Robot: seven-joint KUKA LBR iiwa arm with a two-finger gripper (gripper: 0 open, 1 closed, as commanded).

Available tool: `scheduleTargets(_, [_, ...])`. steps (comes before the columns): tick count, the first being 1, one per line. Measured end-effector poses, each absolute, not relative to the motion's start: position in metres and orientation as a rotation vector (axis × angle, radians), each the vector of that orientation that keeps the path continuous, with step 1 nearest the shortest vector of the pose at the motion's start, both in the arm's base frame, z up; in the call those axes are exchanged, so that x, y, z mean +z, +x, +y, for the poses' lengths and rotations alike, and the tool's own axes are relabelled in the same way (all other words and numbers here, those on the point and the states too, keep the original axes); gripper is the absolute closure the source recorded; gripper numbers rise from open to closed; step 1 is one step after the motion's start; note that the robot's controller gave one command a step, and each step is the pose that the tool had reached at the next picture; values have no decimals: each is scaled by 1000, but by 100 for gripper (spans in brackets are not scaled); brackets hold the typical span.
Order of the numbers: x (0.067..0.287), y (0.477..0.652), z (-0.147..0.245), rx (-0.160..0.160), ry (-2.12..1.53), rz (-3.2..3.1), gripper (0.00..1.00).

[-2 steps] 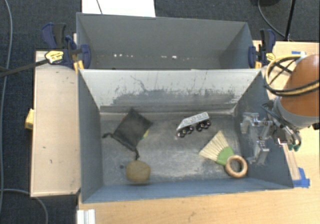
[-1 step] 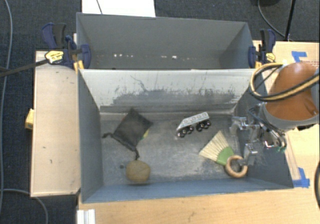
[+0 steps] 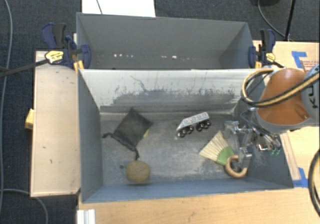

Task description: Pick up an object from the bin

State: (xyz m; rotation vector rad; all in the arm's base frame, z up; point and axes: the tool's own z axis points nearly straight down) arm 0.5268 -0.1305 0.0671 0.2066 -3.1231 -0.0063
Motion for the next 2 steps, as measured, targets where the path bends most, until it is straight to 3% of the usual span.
scheduleTargets(1, [69, 511, -115, -4, 444, -3105, 0])
scheduleTargets(2, [68, 516, -88, -5, 407, -3106, 0])
